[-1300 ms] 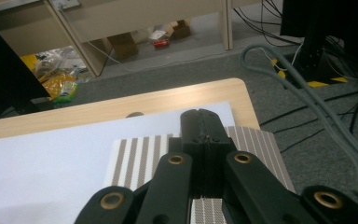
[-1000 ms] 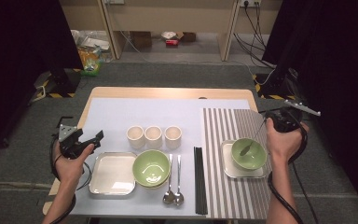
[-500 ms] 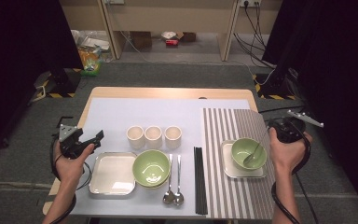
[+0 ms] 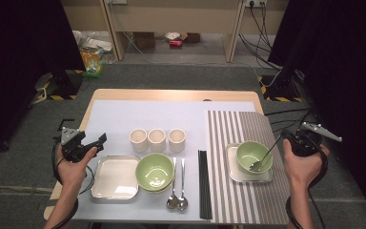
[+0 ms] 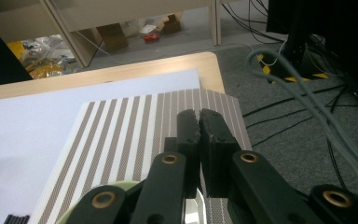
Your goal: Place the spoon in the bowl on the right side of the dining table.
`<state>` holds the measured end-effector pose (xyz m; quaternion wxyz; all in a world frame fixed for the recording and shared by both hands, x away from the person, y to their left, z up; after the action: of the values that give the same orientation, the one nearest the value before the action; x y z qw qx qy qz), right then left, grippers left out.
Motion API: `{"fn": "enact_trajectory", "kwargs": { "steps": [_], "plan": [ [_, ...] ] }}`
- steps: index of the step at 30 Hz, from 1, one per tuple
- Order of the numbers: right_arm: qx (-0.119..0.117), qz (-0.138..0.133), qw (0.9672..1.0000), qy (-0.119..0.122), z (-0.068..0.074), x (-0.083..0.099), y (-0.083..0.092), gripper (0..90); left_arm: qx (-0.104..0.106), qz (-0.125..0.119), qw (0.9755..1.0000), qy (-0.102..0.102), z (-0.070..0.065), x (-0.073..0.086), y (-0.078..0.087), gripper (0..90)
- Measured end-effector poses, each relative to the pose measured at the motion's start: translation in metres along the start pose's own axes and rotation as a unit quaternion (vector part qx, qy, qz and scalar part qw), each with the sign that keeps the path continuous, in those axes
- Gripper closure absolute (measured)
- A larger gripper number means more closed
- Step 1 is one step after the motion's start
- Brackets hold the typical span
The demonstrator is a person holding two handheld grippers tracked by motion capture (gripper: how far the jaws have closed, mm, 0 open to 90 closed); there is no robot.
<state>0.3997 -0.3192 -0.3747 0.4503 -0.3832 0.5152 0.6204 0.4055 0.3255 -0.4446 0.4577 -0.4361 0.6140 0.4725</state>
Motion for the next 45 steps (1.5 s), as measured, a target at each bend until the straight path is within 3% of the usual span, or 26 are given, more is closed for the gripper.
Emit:
{"fn": "enact_trajectory", "kwargs": {
  "steps": [24, 28, 36, 45],
  "plan": [
    [0.012, 0.004, 0.9999, 0.001, -0.021, 0.022, 0.032, 83.7, 0.001, 0.003, 1.0000, -0.002, -0.001, 0.001, -0.001, 13.1],
    [0.013, 0.003, 0.9998, 0.013, -0.022, 0.025, 0.035, 86.2, -0.001, 0.001, 1.0000, 0.001, 0.000, 0.001, -0.001, 13.1],
    [0.015, 0.005, 0.9998, 0.013, -0.023, 0.031, 0.036, 84.4, -0.001, 0.001, 1.0000, 0.001, 0.000, 0.001, -0.001, 13.1],
    [0.013, 0.009, 0.9998, 0.013, -0.026, 0.017, 0.023, 75.5, 0.000, 0.004, 1.0000, -0.001, -0.001, 0.001, -0.001, 13.2]
  ]
}}
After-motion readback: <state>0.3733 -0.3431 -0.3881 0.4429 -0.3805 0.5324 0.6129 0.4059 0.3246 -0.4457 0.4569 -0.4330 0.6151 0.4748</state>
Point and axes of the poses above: each handheld gripper's, and its own axes: y roughly backward along the jaws, x roughly out of its underside, z roughly to its left, the point moved 2 cm from there along -y, roughly forward along the jaws, and after that the axes turned 12 degrees about -z, right-handed, at the moved point
